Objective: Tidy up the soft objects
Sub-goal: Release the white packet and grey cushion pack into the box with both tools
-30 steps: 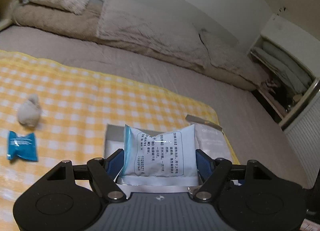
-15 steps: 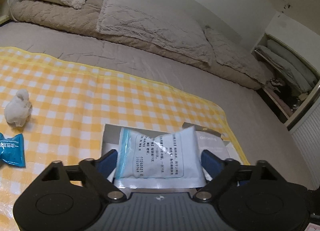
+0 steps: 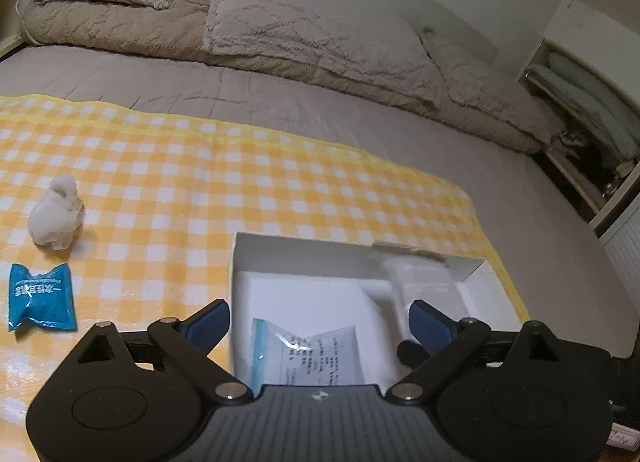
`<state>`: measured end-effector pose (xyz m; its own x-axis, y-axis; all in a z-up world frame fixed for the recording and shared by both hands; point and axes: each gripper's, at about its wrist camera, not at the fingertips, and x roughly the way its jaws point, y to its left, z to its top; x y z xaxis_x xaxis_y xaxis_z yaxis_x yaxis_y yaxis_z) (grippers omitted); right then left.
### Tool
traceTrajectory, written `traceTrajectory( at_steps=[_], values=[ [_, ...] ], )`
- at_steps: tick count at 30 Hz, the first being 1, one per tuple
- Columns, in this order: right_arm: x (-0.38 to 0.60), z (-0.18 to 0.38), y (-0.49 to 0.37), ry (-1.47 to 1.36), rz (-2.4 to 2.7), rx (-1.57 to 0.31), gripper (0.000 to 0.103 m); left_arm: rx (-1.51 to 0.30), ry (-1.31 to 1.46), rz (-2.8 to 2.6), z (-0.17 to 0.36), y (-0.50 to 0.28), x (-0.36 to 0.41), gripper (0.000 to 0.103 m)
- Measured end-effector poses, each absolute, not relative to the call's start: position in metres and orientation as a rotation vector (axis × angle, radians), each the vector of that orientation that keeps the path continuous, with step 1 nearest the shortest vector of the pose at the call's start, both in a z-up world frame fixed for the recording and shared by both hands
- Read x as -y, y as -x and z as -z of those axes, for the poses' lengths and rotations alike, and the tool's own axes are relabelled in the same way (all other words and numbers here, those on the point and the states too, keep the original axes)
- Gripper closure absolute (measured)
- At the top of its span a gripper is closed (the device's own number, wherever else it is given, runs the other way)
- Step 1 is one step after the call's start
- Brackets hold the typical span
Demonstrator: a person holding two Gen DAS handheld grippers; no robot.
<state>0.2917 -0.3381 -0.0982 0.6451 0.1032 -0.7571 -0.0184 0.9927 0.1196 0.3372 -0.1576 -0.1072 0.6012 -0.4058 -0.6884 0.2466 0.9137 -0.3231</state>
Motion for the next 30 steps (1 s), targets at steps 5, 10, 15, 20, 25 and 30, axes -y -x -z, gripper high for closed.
traceTrajectory(
  at_steps=[5,10,15,20,25,30],
  values=[
    [0.336,0.109,-0.290,-0.100,-0.065,-0.911,0.020,-0.867,0.157,0.371,0.109,-0.336,0.159,0.004],
    [0.341,0.106,-0.284,-0.103,-0.057,-0.916,0.019,-0.885,0.124,0.366,0.110,-0.332,0.161,0.003],
    [0.340,0.102,-0.276,-0.066,-0.061,-0.934,0.019,-0.895,0.097,0.372,0.110,-0.327,0.163,0.003],
    [0.340,0.096,-0.269,-0.065,-0.065,-0.932,0.019,-0.897,0.071,0.371,0.106,-0.322,0.164,0.003],
    [0.342,0.085,-0.260,-0.075,-0.065,-0.909,0.019,-0.883,0.068,0.362,0.097,-0.315,0.160,0.002],
    [0.346,0.071,-0.249,-0.087,-0.059,-0.874,0.019,-0.862,0.063,0.356,0.086,-0.305,0.156,0.002]
  ],
)
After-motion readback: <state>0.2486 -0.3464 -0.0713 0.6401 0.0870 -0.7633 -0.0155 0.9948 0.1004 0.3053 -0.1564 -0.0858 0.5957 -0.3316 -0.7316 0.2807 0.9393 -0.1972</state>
